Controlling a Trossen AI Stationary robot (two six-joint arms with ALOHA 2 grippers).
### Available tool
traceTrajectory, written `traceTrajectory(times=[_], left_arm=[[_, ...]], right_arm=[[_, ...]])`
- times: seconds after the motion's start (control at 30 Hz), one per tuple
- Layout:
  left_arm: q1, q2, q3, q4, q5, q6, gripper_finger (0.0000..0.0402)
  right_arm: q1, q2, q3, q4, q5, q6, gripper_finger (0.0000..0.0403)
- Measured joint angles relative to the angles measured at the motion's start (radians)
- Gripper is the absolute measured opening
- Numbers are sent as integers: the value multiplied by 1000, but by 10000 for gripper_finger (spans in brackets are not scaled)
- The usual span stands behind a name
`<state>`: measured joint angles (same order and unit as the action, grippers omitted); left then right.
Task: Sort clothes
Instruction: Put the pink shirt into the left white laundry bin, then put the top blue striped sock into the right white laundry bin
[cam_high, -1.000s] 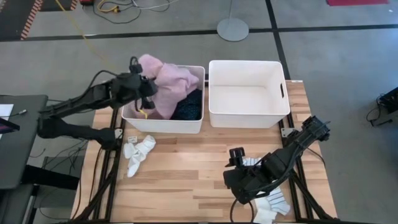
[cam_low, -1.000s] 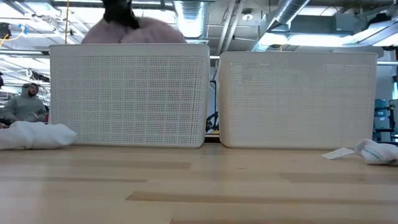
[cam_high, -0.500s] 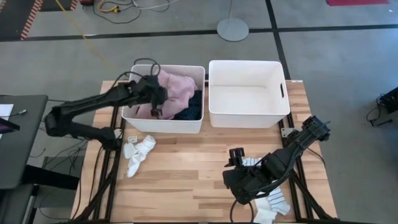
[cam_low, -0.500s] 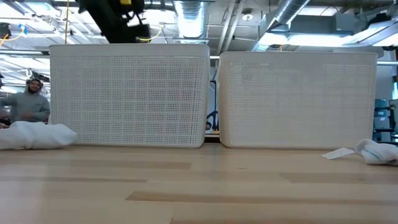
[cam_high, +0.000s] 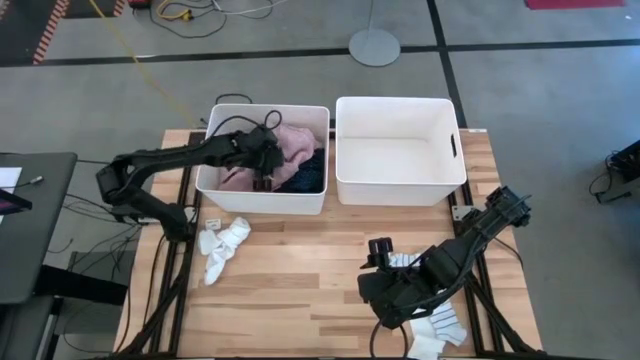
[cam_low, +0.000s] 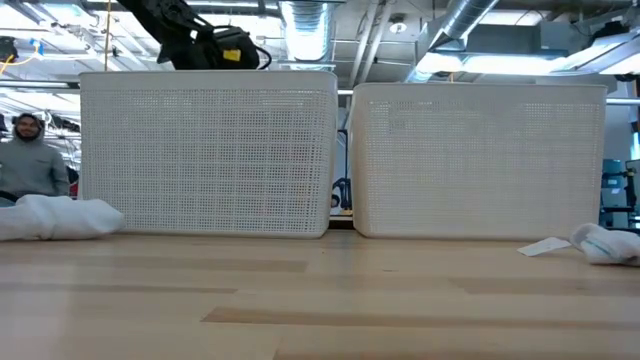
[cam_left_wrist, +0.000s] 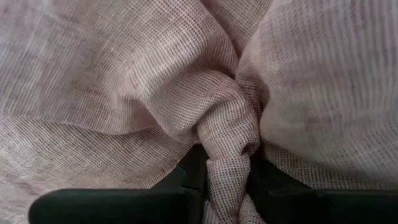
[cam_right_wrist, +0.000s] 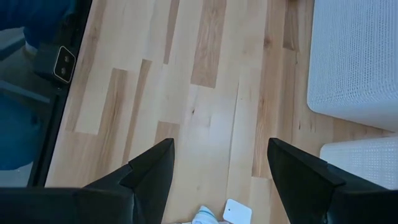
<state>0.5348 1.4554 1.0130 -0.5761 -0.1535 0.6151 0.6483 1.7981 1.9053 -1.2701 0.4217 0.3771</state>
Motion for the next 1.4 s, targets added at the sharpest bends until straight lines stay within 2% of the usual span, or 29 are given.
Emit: traceTrajectory(times=[0.13,0.23,0.5,0.7,0.83,1.13,1.4], left_arm=[[0,-9,-1,-1,22,-15,44],[1,-39,-3,1,28,-36,62],[0,-211,-6,-3,57,-69,178],[0,-376,-6,2,176,-101,232],[-1,-470,-6,4,260,-122,240],[-1,-623,-5,3,349,-154,238],[-19,-696,-4,-26,547,-203,238]], right_arm=[[0,0,0,0,0,0,276],[0,0,0,-1,0,0,276],[0,0,0,-56,0,69,276],[0,0,0,-100,0,128,276],[0,0,0,-110,0,140,276],[-3,0,-2,-116,2,159,276],[-3,1,-132,-153,4,294,276]])
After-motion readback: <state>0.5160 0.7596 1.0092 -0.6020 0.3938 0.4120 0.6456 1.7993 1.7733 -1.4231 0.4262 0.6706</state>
